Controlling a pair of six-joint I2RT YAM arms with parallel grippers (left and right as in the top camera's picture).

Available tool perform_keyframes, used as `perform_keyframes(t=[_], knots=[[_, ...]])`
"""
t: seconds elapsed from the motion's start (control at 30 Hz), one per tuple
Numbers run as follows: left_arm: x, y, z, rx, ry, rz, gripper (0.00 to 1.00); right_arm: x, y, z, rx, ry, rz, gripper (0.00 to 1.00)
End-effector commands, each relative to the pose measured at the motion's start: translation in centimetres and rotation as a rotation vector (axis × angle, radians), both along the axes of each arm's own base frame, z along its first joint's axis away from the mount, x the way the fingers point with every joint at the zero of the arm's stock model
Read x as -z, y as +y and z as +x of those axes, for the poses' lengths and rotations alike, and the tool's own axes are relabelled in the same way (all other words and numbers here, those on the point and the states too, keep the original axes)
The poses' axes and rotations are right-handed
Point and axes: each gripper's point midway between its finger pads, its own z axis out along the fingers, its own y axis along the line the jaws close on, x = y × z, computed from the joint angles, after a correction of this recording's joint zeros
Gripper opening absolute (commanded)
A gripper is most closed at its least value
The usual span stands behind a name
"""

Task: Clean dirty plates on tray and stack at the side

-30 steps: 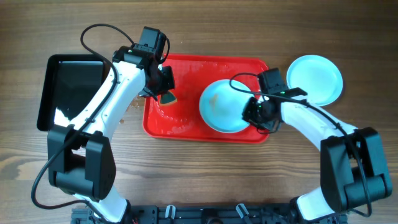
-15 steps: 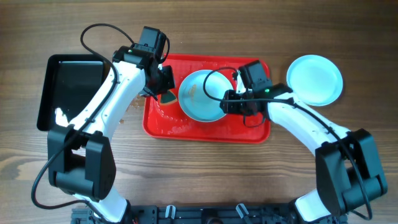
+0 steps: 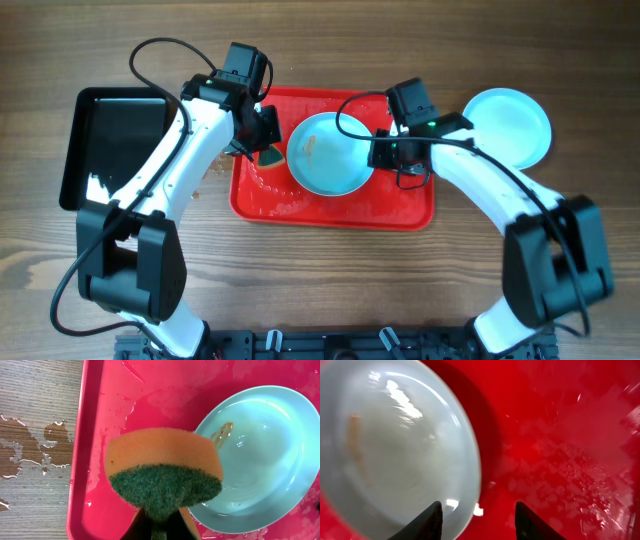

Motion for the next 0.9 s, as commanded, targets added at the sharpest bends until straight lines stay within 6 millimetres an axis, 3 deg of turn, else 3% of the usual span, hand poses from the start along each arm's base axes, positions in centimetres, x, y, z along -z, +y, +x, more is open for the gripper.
perform_keyframes(t=[0.0,0.3,0.53,0.87], knots=[[0.1,-0.1,-0.1,-0.004,0.005,-0.011,0.04,2.7,0.5,-0.1,-0.035,0.057,0.003,0.48],[0.1,-0.1,0.0,-0.004,-0.002,-0.013,0.04,1.6,0.4,3.1,-0.108,-0.078,-0.048,0.48],[0.0,-0.2,0.2,-0.004,-0.008,-0.016,0.04,1.3,-0.2,4.7,-0.154,-0.155,-0.117,0.36],[0.0,-0.2,0.2,-0.004,-0.008,-0.016,0.04,4.0,0.0,3.2,-0.117,-0.045,-0.090,0.35]])
